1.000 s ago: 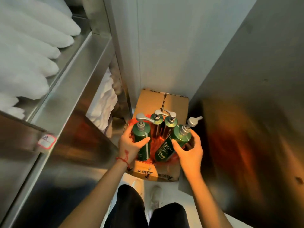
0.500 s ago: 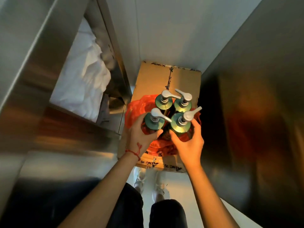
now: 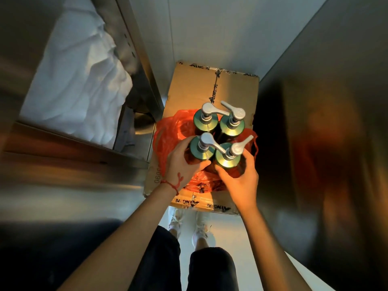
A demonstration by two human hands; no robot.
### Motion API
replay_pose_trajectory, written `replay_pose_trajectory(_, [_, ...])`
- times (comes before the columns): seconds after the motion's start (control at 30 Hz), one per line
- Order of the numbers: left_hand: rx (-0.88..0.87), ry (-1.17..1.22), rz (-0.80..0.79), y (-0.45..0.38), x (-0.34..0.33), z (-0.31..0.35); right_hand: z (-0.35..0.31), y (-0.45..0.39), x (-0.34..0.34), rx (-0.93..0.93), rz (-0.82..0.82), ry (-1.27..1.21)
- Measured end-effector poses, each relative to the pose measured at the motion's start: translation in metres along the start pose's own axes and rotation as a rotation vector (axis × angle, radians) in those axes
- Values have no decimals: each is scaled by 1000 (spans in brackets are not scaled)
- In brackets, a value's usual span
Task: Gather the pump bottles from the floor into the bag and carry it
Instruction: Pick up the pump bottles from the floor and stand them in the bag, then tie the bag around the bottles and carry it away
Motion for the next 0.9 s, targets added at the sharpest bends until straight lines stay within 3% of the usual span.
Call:
replay_pose_trajectory(0.63, [-14, 39, -34, 12, 14, -1, -5, 9, 1, -6, -86, 31])
replay_pose_trajectory(0.9, [69, 145, -79, 20, 19, -11, -13, 16, 14, -25, -51, -12])
Point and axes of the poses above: each hand's wrist, its own y-axis away from the middle knuckle, its own x-axis out of the back of the hand, z = x × y, the point moved 5 cm from there along -y, towards the middle knuckle, and after that the axes turned 6 degrees about -y, right-handed, at the moved point
